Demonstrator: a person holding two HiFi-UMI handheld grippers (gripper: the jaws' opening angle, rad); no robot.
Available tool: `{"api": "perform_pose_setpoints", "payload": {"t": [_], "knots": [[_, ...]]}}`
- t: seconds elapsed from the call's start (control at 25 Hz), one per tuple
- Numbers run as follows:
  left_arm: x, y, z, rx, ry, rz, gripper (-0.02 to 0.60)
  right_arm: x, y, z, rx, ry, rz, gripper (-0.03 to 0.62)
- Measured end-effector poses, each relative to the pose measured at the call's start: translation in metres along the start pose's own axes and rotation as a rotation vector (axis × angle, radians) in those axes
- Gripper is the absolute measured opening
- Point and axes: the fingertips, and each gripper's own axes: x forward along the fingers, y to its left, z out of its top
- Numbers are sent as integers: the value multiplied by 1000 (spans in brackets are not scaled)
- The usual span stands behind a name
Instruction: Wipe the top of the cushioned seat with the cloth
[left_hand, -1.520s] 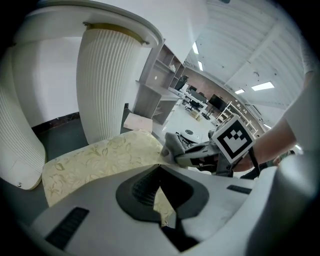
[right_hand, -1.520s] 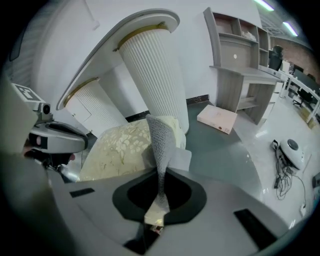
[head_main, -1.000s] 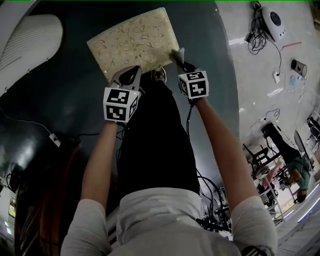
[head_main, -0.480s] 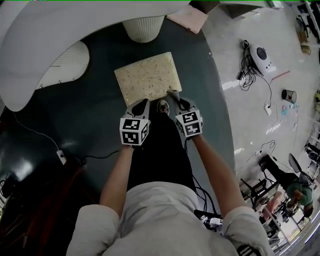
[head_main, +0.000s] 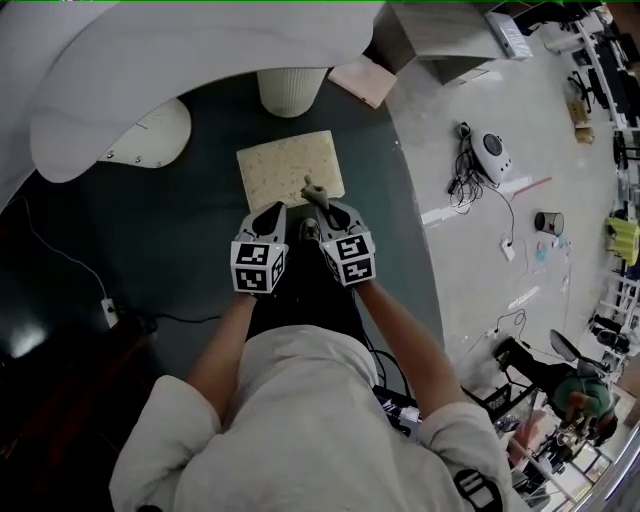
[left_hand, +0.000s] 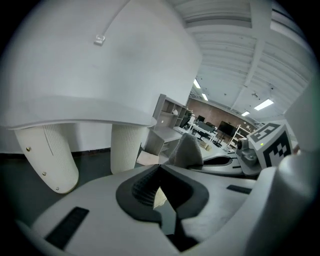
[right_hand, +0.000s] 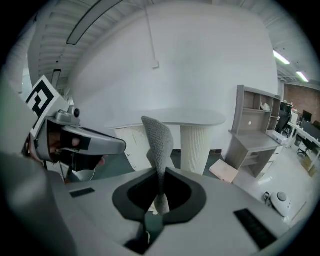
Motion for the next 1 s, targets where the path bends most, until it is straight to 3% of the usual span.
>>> {"api": "perform_pose_setpoints", "payload": {"t": [0.16,0.32,0.64,0.76,0.92,1.0], "knots": [[-29,-14,5,61,-25,-15,14,-37,11,7,19,-44,-30,20],[-49,-26,2,50,-29,-9,14,-76,11,14,-23,-80,-53,20],[-83,-85,6,124,-72,-17,14,-135,15,21,-97,-153,-22,20],[-98,-97,5,99,-114,28,14,-150,18,19,-108,-190,-16,20],[-119,-115,11,8,-198,124,14,-183,23,22,-133,-243,6,20],[-129,-134,12,13,-234,151,14,-206,24,22,-137,-283,21,20]]}}
